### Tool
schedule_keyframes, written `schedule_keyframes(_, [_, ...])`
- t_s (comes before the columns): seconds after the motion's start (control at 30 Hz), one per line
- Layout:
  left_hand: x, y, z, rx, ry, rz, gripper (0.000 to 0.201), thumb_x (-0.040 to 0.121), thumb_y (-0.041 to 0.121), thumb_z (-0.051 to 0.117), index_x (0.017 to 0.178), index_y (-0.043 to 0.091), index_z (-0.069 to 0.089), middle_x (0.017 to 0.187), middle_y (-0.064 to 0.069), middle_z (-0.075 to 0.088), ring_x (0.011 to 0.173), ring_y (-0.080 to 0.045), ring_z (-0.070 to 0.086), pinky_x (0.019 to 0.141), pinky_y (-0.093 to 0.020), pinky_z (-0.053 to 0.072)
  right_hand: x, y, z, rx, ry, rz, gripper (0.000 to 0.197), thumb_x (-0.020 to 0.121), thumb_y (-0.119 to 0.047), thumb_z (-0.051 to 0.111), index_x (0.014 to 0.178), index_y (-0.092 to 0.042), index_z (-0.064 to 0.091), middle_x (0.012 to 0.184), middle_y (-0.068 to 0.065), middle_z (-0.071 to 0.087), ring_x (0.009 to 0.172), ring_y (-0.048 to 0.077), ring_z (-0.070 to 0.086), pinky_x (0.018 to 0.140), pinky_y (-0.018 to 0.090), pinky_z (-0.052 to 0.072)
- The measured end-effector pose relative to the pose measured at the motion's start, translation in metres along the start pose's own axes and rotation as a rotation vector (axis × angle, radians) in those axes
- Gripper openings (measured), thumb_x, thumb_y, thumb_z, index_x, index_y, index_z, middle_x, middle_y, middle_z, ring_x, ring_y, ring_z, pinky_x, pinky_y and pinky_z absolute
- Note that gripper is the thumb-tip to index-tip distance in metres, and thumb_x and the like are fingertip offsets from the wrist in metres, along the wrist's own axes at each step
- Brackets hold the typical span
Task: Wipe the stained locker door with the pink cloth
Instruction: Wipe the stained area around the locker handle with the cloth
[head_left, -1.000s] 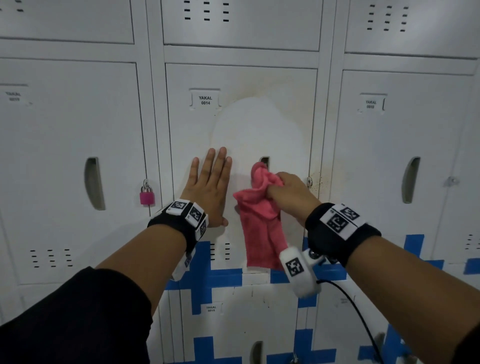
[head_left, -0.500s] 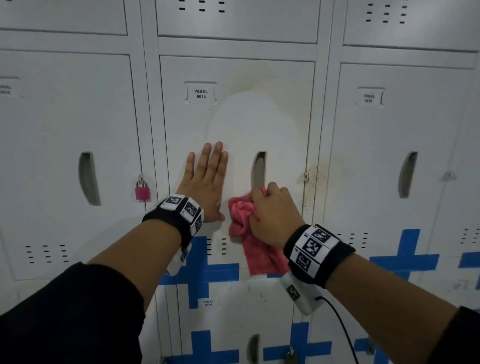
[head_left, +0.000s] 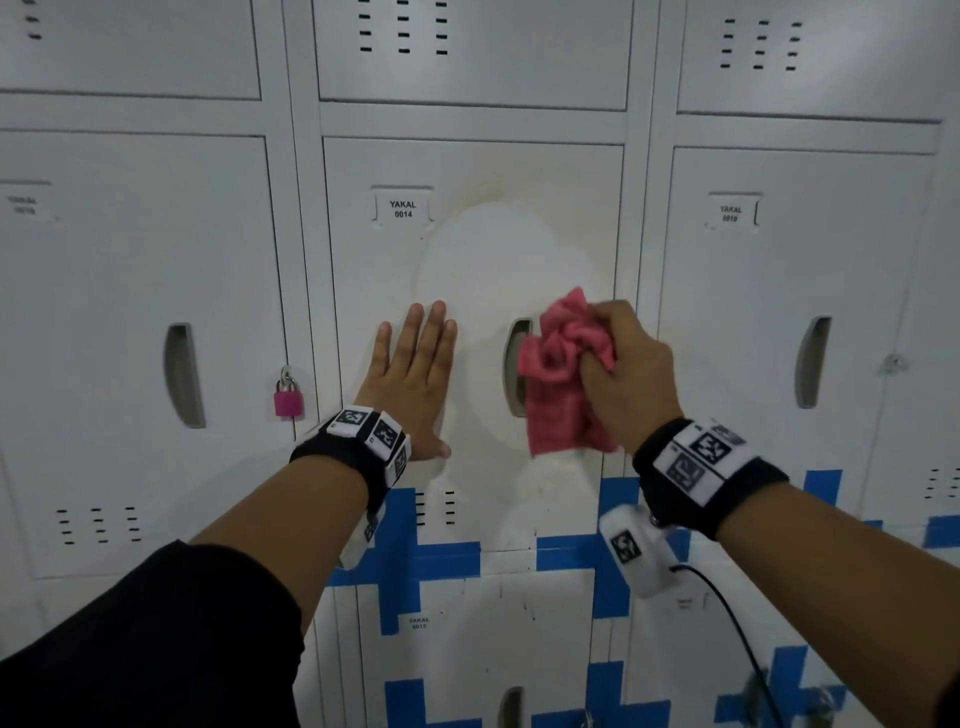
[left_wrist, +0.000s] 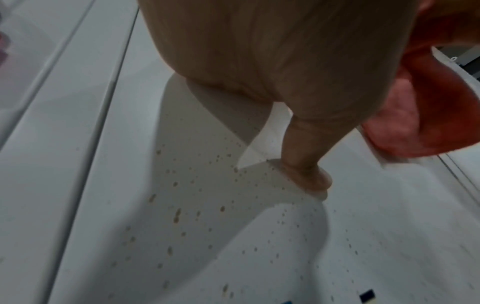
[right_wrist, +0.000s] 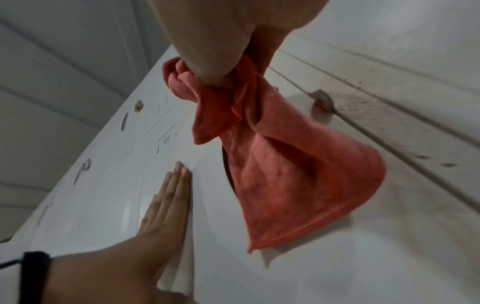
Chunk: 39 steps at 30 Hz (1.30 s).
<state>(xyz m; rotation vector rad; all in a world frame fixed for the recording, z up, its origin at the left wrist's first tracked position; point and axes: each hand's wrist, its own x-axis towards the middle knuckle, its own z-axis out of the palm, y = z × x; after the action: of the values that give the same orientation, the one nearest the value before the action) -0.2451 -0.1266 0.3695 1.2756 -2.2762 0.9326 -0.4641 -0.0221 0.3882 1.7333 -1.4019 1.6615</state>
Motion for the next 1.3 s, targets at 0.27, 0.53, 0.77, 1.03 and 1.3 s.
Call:
schedule_keyframes(0.27, [0.001, -0.001, 0.001, -0.022, 0.008, 0.003, 0.153, 0.053, 0.073, 0.071, 0.137, 0.004, -0.037, 0.145, -0.017, -0.044, 0.136, -0.038, -0.037, 0.112, -0.058, -0.015, 0.005, 0.000, 0.046, -0.297, 0.051, -0.138, 0.019, 0.089, -0.017, 0.055, 0.104, -0.021, 0.066, 0.090, 0.001, 0.062, 0.078, 0.017, 0.057, 0.065, 0.028, 0.049])
schedule_keyframes(0.53, [0.003, -0.002, 0.003, -0.037, 0.008, 0.011, 0.153, 0.054, 0.072, 0.072, 0.137, 0.004, -0.037, 0.145, -0.016, -0.045, 0.134, -0.037, -0.040, 0.109, -0.056, -0.022, -0.062, 0.023, 0.064, -0.319, -0.061, -0.073, 0.022, 0.093, -0.028, 0.057, 0.111, -0.017, 0.063, 0.090, 0.002, 0.062, 0.067, 0.013, 0.055, 0.061, 0.028, 0.055])
schedule_keyframes(0.77, [0.003, -0.003, 0.004, -0.046, 0.023, 0.026, 0.151, 0.054, 0.078, 0.066, 0.138, 0.004, -0.037, 0.145, -0.015, -0.045, 0.135, -0.037, -0.038, 0.111, -0.056, -0.021, -0.123, 0.022, 0.093, -0.353, -0.203, -0.246, 0.041, 0.079, -0.022, 0.076, 0.114, -0.007, 0.062, 0.099, 0.009, 0.066, 0.083, 0.021, 0.061, 0.056, 0.029, 0.056])
schedule_keyframes(1.03, [0.001, -0.002, 0.002, -0.055, 0.042, 0.039, 0.137, 0.058, 0.056, 0.064, 0.140, 0.005, -0.034, 0.149, -0.016, -0.040, 0.136, -0.035, -0.038, 0.113, -0.057, -0.017, -0.086, 0.009, 0.062, -0.189, -0.025, -0.310, 0.027, 0.096, -0.032, 0.049, 0.114, -0.019, 0.065, 0.097, 0.003, 0.069, 0.085, 0.014, 0.055, 0.070, 0.029, 0.053])
schedule_keyframes(1.3, [-0.001, 0.000, 0.003, -0.037, 0.093, 0.037, 0.120, 0.063, 0.038, 0.057, 0.144, 0.002, -0.025, 0.153, -0.018, -0.030, 0.140, -0.037, -0.029, 0.114, -0.058, -0.012, 0.031, -0.005, 0.051, -0.317, 0.069, -0.197, 0.044, 0.092, -0.015, 0.046, 0.135, -0.007, 0.051, 0.139, 0.014, 0.050, 0.120, 0.038, 0.043, 0.101, 0.045, 0.041])
